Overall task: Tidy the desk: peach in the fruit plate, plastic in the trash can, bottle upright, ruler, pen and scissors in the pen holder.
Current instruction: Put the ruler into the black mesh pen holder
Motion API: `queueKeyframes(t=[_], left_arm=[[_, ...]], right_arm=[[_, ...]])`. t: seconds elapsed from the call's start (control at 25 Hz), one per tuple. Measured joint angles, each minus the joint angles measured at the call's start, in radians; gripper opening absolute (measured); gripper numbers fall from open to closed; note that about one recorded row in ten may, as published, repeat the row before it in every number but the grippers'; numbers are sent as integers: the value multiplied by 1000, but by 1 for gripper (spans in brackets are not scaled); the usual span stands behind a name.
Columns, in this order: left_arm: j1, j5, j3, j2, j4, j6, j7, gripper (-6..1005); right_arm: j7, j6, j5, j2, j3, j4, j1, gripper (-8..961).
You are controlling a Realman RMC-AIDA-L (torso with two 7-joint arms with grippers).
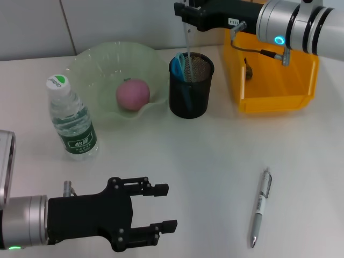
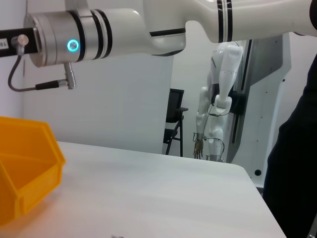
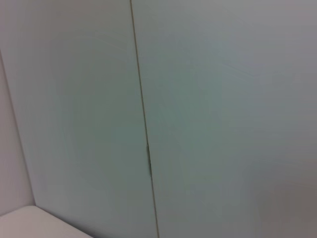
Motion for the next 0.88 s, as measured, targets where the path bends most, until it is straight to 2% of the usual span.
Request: queueKeyframes(t=[0.64, 0.88], left_arm=[[-9, 24, -6, -1, 3, -12, 1, 641], [-9, 25, -6, -1, 3, -13, 1, 641]], right_arm=[[-1, 38, -4, 0, -5, 13, 2, 377], [-1, 36, -3, 2, -8, 15, -8, 408]])
